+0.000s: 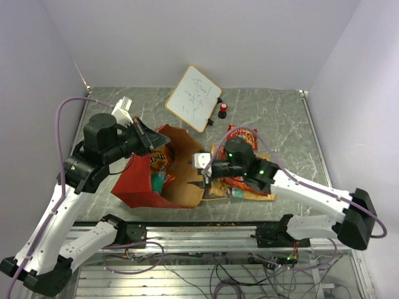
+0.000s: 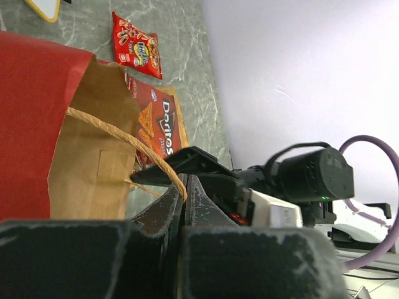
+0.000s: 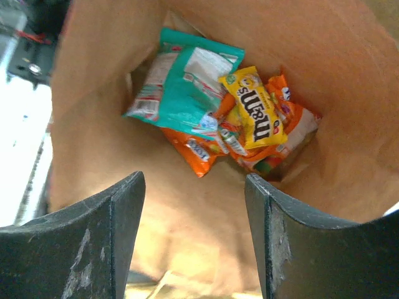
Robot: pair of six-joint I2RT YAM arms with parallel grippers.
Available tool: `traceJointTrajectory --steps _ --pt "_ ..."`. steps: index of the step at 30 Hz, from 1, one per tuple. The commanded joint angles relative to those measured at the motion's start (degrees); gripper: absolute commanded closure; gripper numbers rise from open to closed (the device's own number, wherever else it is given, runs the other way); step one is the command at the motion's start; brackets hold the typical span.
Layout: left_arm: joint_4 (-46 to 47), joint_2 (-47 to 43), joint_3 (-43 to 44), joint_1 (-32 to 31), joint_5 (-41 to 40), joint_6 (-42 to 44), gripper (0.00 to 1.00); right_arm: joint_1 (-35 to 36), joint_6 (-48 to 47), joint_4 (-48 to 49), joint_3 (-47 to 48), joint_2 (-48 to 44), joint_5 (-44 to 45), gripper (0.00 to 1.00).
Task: Take the snacks out of the paper bag
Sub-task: Take out the snack from the paper bag.
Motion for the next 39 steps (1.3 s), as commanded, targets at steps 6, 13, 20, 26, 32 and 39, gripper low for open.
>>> traceJointTrajectory --steps 6,13,20,26,32,39 --pt "-1.2 -2.6 -1.2 -0.5 -3.7 0.0 0.93 1.0 -22.6 10.8 6.1 16.6 3.1 0.34" --pt "-3.3 -0.5 1.3 -0.5 -3.6 0.3 0.93 1.3 -25.4 16.4 12.7 29.4 2.7 0.32" --pt "-4.3 1.0 3.4 -0.5 -2.7 -0.2 0.93 1.6 -25.1 19.2 17.7 37.7 0.5 0.31" --pt "-4.5 1.7 5.0 -0.5 -2.6 -0.1 0.93 1.8 -24.9 20.6 19.8 43.3 3.9 0.32" --pt "-4.7 0.6 5.5 -0.5 -3.6 0.0 0.93 1.8 -24.9 22.4 19.2 45.3 8.8 0.42" --pt "-4.9 -0.3 5.5 -0.5 -4.0 -0.3 0.93 1.4 -21.4 26.8 17.8 46.6 11.8 0.59"
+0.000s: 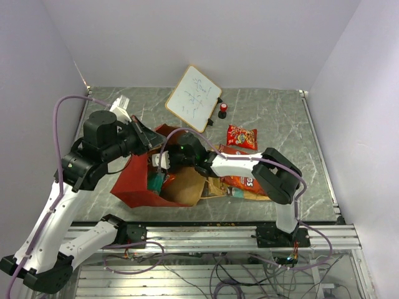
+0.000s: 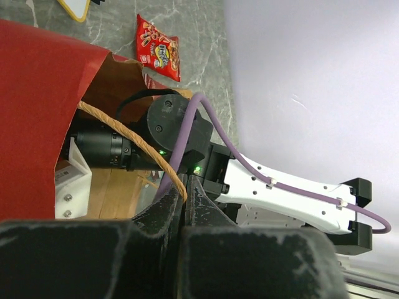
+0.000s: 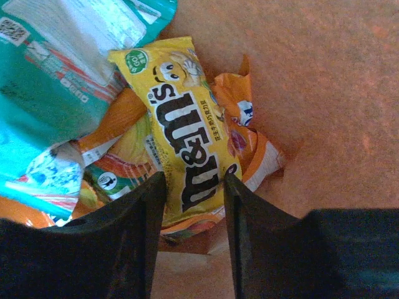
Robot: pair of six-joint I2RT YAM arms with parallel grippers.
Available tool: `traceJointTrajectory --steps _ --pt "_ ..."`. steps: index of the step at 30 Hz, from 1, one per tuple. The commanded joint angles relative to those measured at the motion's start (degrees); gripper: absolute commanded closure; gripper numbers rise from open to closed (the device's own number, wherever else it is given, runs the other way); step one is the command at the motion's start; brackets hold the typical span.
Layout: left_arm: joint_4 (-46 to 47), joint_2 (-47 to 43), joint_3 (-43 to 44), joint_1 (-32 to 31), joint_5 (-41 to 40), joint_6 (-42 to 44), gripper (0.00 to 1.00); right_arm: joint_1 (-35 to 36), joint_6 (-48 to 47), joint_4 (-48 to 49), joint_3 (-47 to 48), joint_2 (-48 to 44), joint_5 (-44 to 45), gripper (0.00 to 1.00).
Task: Take the snacks out of the paper bag
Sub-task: Take out the snack from the paper bag.
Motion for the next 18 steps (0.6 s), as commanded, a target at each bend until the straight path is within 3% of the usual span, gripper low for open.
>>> traceJointTrajectory --steps 1,4,7,11,18 --pt "1.1 -1.2 2.0 -0.5 0.2 -0.2 0.93 0.0 3.1 4.3 -0.4 1.9 3.6 0.62" --pt "1.1 -1.0 2.3 -0.5 0.4 -0.3 0.93 -0.1 3.1 4.5 -0.8 1.9 4.5 0.69" --pt "0.8 -1.1 2.7 -0.5 -0.1 -0.2 0.93 0.0 3.2 4.1 -1.5 0.7 5.2 0.85" --pt "0.6 -1.6 2.4 -0.5 -1.5 -0.5 0.93 0.0 4.4 3.7 -4.1 -3.9 4.4 0.98" --pt "0.8 -2.8 2.3 -0.5 -4.8 -0.9 0.93 0.1 10.1 -3.1 -8.8 -16.8 5.7 1.00"
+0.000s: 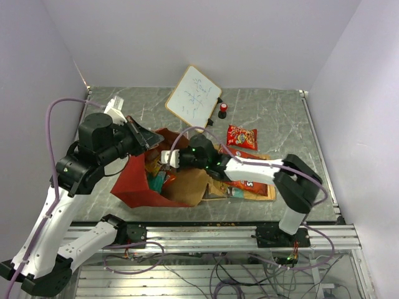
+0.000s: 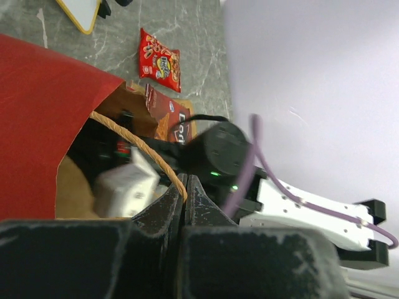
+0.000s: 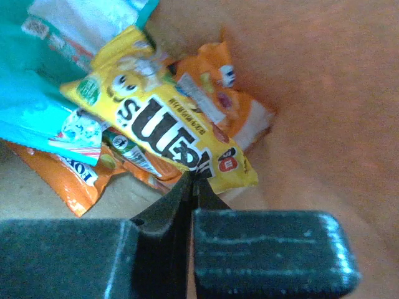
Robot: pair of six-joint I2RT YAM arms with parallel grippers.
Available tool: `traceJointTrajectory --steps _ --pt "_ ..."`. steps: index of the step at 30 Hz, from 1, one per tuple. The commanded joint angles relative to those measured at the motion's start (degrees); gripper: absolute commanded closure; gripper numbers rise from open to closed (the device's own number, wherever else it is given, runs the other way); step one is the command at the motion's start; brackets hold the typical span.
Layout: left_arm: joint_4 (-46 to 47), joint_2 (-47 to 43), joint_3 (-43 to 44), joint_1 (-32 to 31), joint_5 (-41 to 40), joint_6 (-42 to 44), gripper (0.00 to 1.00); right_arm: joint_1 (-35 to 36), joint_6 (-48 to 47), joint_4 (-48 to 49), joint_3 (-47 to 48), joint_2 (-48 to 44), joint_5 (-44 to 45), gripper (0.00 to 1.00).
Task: Take the snacks out of the paper bag
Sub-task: Take out the snack from the paper bag, then place the snack at the center of the board.
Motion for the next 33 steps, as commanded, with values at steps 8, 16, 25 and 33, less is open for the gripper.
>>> traceJointTrajectory --steps 8,16,25,33 --pt "2.8 -0.1 1.8 -0.5 -4.7 0.3 0.93 0.0 3.7 -16.1 -9.2 -31.2 5.6 1.00" --pt "4.4 3.1 2.3 -0.5 -4.8 2.4 0.93 -1.0 12.0 -16.9 -14.4 -49.7 25.2 1.00" --pt "3.1 6.2 3.8 -0.5 -5.9 5.1 0.93 -20.1 33.1 -15.9 -6.5 -42.4 34.0 1.00" --pt "1.3 3.1 2.6 -0.5 -9.3 4.7 0.93 -29.9 42.9 -15.8 -4.5 -33.4 34.1 1.00"
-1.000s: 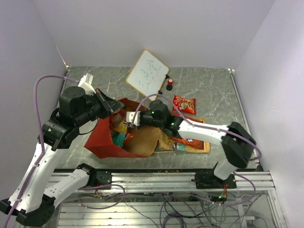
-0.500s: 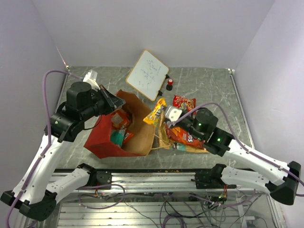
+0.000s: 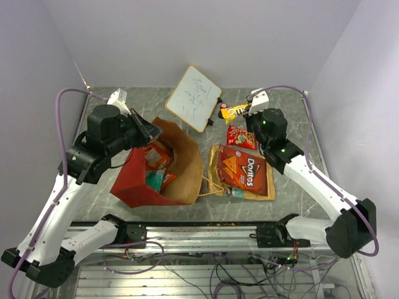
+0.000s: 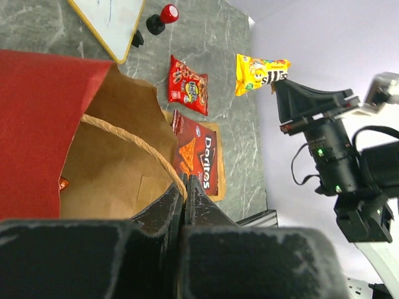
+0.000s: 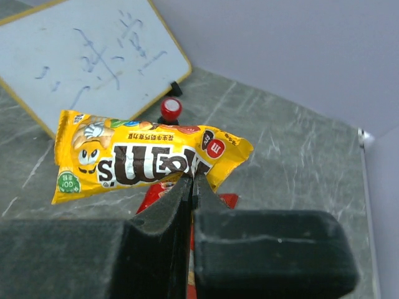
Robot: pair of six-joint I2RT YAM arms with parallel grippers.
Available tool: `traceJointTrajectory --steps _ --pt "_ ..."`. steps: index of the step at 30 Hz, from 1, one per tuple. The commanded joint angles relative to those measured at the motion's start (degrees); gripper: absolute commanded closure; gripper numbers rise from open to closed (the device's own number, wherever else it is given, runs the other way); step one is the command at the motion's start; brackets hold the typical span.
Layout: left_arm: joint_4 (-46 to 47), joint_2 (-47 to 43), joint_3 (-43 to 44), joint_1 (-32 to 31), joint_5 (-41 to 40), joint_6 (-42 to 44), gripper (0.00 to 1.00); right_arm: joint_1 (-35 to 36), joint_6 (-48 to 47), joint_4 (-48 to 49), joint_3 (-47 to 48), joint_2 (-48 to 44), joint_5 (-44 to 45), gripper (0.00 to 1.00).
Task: Take the snacks out of the paper bag
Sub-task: Place the snack at the center of the board.
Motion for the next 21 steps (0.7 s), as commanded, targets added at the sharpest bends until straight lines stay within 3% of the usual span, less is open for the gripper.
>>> traceJointTrajectory --steps 1,21 --pt "-0.4 -2.3 1.0 -0.5 -3.4 1.0 0.93 -4.8 9.6 0.8 1.0 3.5 1.8 1.00" --pt "-4.6 4.7 9.5 -0.5 -3.5 7.3 0.93 -10.2 13.8 9.1 -5.2 23.2 -0.3 1.00"
